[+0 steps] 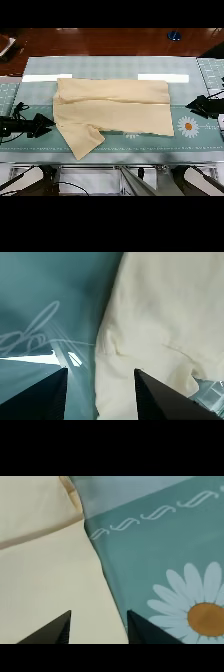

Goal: Fold the shirts.

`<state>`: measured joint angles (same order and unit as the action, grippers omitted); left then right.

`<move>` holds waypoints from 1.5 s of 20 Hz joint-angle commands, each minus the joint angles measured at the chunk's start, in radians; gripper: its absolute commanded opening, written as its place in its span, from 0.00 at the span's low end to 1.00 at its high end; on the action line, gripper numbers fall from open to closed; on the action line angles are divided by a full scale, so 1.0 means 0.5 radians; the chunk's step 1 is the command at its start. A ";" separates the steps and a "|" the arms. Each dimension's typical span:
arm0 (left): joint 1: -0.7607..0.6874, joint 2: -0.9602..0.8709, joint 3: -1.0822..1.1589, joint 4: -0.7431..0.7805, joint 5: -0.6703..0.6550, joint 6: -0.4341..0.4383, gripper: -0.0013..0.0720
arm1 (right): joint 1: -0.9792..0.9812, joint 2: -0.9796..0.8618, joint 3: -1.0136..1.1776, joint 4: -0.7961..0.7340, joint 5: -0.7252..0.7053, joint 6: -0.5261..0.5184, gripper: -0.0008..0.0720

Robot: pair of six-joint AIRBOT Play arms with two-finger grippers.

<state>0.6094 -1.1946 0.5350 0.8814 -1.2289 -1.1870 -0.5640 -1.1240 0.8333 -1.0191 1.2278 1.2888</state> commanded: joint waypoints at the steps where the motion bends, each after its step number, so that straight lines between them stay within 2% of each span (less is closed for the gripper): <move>1: -0.076 0.011 -0.120 -0.034 0.021 0.025 0.71 | -0.029 0.124 -0.206 0.099 -0.050 -0.036 0.57; 9: -0.512 -0.112 -0.149 -0.059 0.259 0.024 0.70 | -0.045 0.124 -0.255 0.071 -0.074 0.010 0.57; 10: -0.561 -0.148 -0.146 -0.058 0.259 0.025 0.54 | -0.069 0.124 -0.255 0.044 -0.080 0.038 0.57; 11: -0.583 -0.172 -0.146 -0.058 0.259 0.025 0.17 | -0.094 0.124 -0.255 0.002 -0.058 0.053 0.57; 12: -0.588 -0.180 -0.146 -0.059 0.259 0.026 0.04 | -0.115 0.124 -0.255 -0.095 -0.006 0.092 0.57; 14: -0.580 -0.178 -0.141 -0.058 0.259 0.026 0.04 | -0.114 0.124 -0.297 -0.300 0.115 0.206 0.57; 19: -0.580 -0.178 -0.141 -0.060 0.259 0.026 0.04 | -0.024 0.122 -0.599 -0.208 0.087 0.188 0.57; 25: -0.580 -0.178 -0.141 -0.059 0.259 0.026 0.04 | 0.044 -0.035 -0.614 -0.138 0.055 0.162 0.57; 30: -0.580 -0.178 -0.141 -0.090 0.258 0.026 0.04 | 0.200 -0.271 -0.607 0.227 -0.177 0.036 0.56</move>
<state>0.3202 -1.2831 0.4641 0.8242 -1.1351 -1.1740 -0.5018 -1.2015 0.5297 -0.9955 1.2308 1.3437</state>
